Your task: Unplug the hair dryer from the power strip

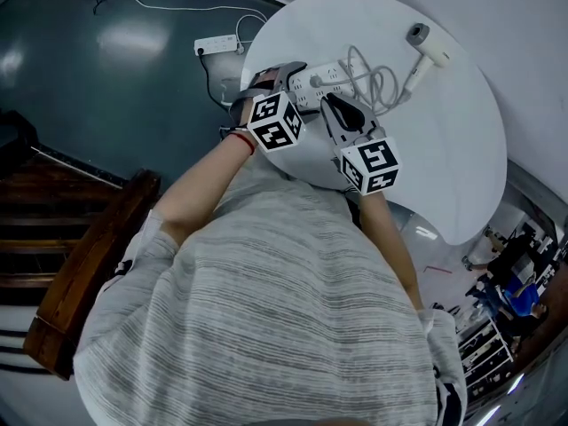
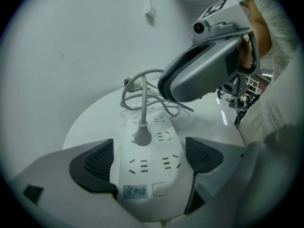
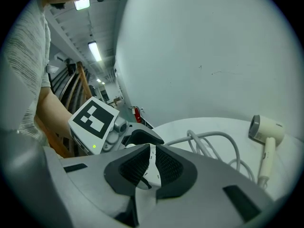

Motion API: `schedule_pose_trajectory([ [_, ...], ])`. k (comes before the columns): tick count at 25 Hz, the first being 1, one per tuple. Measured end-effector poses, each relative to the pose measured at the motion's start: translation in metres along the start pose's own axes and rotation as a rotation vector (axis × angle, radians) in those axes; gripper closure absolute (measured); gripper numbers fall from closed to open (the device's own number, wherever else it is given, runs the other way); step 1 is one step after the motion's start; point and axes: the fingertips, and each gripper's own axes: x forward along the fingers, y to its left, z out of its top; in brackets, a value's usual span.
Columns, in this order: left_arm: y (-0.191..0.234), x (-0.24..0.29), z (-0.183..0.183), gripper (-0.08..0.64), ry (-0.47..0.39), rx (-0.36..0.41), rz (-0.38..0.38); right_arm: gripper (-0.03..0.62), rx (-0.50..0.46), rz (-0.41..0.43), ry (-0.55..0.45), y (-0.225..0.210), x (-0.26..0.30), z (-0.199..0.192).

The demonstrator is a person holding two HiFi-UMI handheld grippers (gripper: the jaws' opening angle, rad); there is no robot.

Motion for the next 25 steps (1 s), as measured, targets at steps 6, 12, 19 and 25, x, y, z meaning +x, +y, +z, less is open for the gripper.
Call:
schedule_pose_trajectory([
  [6, -0.003, 0.007, -0.002, 0.097, -0.003, -0.008, -0.026, 0.560, -0.029, -0.026, 0.050, -0.004, 0.006, -0.006],
  [12, -0.005, 0.012, -0.005, 0.096, -0.041, 0.002, -0.024, 0.486, -0.061, -0.072, 0.152, -0.011, 0.021, -0.018],
  [19, -0.006, 0.013, -0.004, 0.097, -0.060, 0.008, -0.024, 0.486, -0.104, -0.118, 0.200, -0.020, 0.044, -0.023],
  [25, -0.006, 0.013, -0.004, 0.097, -0.061, 0.006, -0.029, 0.507, -0.254, -0.161, 0.280, -0.022, 0.056, -0.026],
])
